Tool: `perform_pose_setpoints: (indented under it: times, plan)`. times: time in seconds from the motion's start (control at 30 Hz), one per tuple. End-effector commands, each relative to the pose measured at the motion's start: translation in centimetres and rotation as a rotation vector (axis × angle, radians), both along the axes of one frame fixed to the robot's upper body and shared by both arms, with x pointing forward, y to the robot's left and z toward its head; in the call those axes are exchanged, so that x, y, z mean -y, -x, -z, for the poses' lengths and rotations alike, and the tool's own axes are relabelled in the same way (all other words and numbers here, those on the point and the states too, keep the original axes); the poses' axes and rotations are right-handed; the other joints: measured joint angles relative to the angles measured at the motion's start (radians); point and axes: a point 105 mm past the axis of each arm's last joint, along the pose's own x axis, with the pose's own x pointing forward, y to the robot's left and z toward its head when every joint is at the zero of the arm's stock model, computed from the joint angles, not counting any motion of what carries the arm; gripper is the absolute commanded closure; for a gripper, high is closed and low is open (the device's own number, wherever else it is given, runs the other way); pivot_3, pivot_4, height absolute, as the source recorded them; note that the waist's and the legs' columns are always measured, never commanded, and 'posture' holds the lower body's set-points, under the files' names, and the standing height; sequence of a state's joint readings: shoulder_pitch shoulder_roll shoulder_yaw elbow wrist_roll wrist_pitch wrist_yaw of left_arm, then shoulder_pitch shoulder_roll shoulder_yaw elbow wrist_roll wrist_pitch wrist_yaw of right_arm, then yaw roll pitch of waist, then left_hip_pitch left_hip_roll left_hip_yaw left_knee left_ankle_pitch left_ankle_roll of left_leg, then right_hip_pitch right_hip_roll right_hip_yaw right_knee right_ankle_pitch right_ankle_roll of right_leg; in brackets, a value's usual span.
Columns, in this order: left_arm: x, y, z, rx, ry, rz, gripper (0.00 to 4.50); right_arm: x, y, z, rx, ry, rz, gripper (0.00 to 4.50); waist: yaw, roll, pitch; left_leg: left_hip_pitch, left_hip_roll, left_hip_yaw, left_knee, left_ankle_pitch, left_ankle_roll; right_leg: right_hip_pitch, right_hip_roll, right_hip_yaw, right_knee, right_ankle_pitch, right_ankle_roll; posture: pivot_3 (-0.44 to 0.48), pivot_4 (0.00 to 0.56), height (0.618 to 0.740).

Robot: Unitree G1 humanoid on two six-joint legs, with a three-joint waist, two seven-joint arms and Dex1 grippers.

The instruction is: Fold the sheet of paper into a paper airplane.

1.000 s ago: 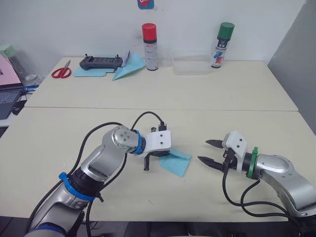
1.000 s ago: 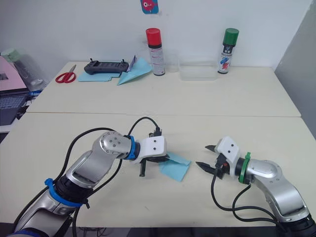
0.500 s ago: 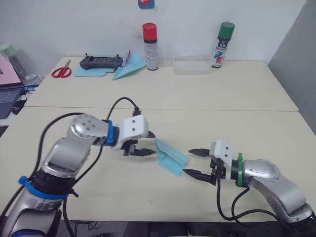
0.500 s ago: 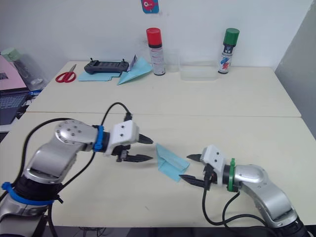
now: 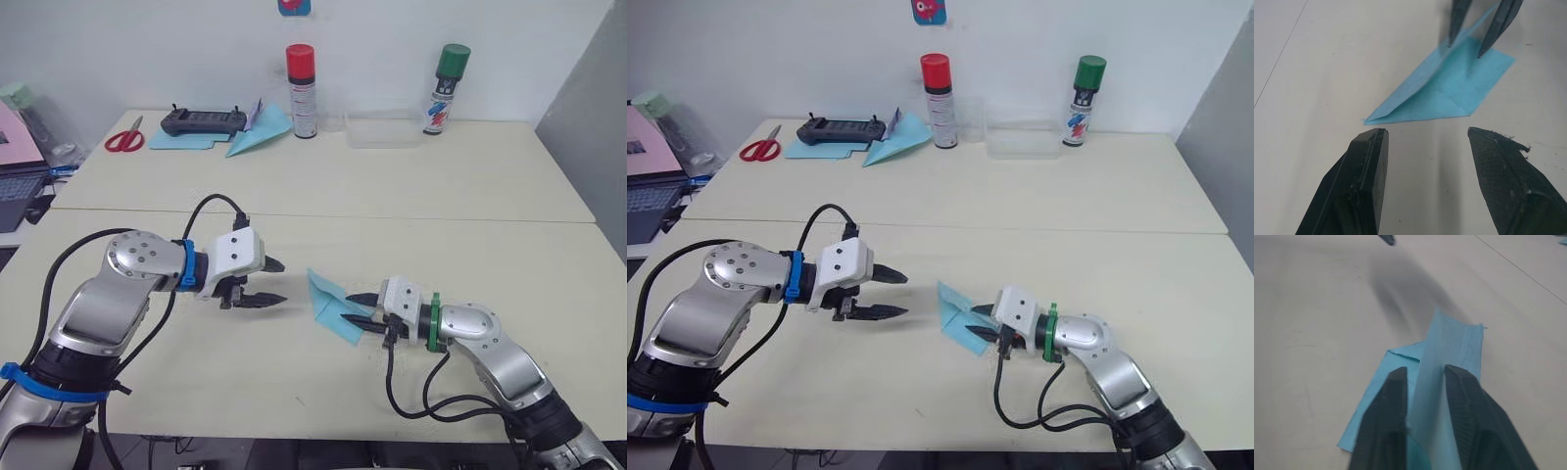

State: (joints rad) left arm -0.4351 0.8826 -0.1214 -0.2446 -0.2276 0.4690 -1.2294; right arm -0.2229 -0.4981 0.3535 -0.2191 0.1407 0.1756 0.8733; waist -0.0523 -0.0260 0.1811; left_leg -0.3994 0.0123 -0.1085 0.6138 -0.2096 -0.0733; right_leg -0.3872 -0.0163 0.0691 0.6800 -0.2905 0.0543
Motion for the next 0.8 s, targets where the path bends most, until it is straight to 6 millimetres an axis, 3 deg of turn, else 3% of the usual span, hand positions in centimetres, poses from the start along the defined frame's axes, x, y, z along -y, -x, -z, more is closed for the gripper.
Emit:
perform_pose_setpoints:
  times: [0.03, 0.13, 0.33, 0.53, 0.73, 0.8]
  plan:
    - [0.3, 0.2, -0.8, 0.033, 0.019, 0.007, 1.56, 0.0, 0.9, -1.5, 0.039, -0.039, -0.110, 4.39, 0.000, 0.000, 0.000, 0.000, 0.000, 0.000, 0.000, 0.000, 0.000, 0.000, 0.000, 0.000, 0.000, 0.000, 0.000, 0.000, 0.150, 0.740]
    - [0.4, 0.3, -0.7, 0.024, 0.033, 0.002, 1.56, 0.7, 1.3, -1.9, 0.043, -0.049, -0.197, 4.45, -0.001, 0.000, 0.000, 0.000, 0.000, 0.000, 0.000, 0.000, 0.000, 0.000, 0.000, 0.000, 0.000, 0.000, 0.000, 0.000, 0.150, 0.740]
    - [0.4, 0.4, -0.4, 0.012, 0.040, 0.000, 1.56, 2.9, 1.0, -0.5, 0.092, 0.076, -0.290, 4.45, -0.001, 0.000, 0.000, 0.001, 0.000, 0.000, 0.000, 0.000, 0.000, 0.001, 0.000, 0.000, 0.000, 0.000, 0.000, 0.000, 0.150, 0.740]
    - [0.5, 0.2, 0.0, 0.015, 0.047, -0.009, 1.56, 3.0, 1.3, -0.6, 0.081, 0.086, -0.305, 4.45, -0.001, 0.000, 0.000, 0.001, 0.000, 0.000, 0.000, 0.000, 0.000, 0.001, 0.000, 0.000, 0.000, 0.000, 0.000, 0.000, 0.150, 0.740]
    - [0.8, 0.2, 0.3, 0.004, 0.061, 0.004, 1.56, 4.1, 2.9, -2.0, 0.025, 0.095, -0.309, 2.52, 0.003, 0.001, 0.001, 0.001, 0.000, 0.000, 0.000, 0.000, 0.000, 0.001, 0.000, 0.000, 0.000, 0.000, 0.000, 0.000, 0.150, 0.740]
    - [1.1, -0.8, 0.5, 0.057, 0.054, -0.003, 1.56, 4.9, 3.2, -3.4, -0.023, 0.080, -0.273, 1.83, 0.005, 0.001, 0.001, 0.001, 0.000, 0.000, 0.000, 0.000, 0.000, 0.001, 0.000, 0.000, 0.000, 0.000, 0.000, 0.000, 0.150, 0.740]
